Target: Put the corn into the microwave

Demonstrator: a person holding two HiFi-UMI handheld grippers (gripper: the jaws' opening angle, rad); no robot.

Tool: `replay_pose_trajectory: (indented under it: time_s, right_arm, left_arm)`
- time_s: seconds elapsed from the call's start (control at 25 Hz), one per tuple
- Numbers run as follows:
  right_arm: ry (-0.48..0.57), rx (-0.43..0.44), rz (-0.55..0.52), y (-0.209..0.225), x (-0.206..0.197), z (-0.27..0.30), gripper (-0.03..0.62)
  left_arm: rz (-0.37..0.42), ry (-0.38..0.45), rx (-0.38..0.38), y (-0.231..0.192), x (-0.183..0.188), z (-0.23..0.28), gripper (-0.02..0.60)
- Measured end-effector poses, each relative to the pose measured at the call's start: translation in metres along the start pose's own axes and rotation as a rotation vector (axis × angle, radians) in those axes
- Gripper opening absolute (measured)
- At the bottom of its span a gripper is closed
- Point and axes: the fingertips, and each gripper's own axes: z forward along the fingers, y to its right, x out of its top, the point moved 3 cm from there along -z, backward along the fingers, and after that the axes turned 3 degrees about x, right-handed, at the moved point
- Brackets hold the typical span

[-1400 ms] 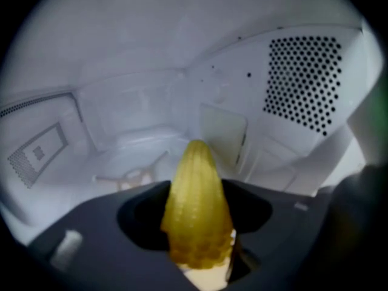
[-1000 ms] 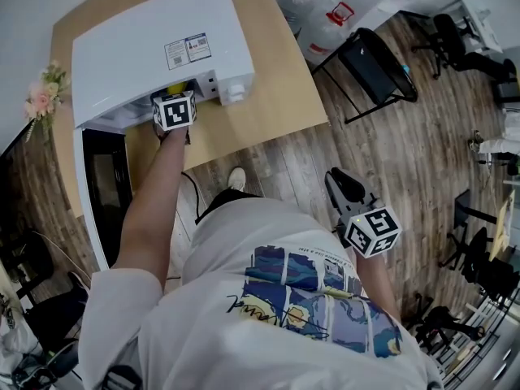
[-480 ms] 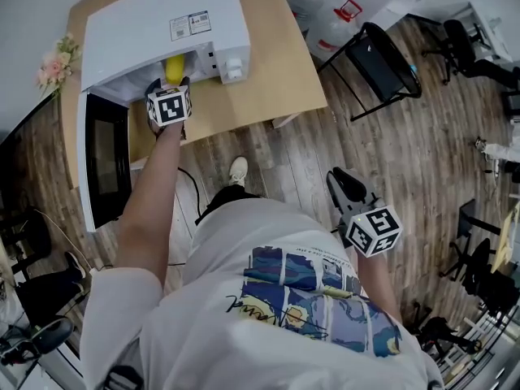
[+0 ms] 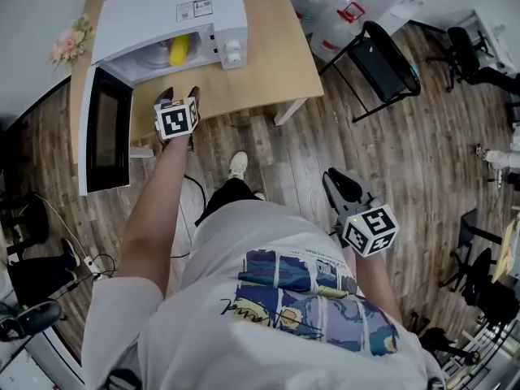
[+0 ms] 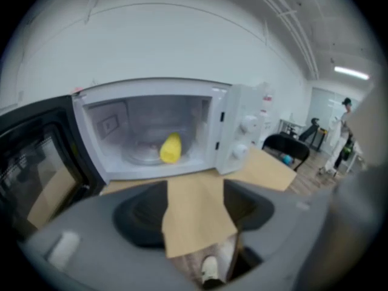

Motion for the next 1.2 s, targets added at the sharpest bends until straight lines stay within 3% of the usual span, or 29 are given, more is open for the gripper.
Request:
replay_pose_trajectory:
  time_s: [0.28,0.4,0.52,0.8,1.2]
  right_arm:
    - [0.027,0.032,-0.018,-0.018,-0.021,-0.019,0.028]
    - [0.033,0.035,-0.024,-0.027,-0.031,-0.026,0.018]
    - [0.042,0.034,-0.029,-0.032,-0.037,-0.033,0.014]
    - [0.056,0.022,-0.044,-0.036,-0.042,-0.043,0.011]
    - [0.065,0.053,-0.098,-0.047,-0.038,-0.042,0.011]
  left_arm:
    - [0.005,0.003,-0.111,0.036,-0.036,-0.058,0.181]
    - [-0.007,-0.012,-0.171,0.053,-0.056,-0.082,0.055]
    - [0.003,-0.017,-0.233,0.071,-0.070,-0.104,0.011]
    - [0.085,-0.025,-0.395,0.117,-0.078,-0.146,0.009]
    - [0.146,-0.006,-0.465,0.142,-0.079,-0.176,0.009]
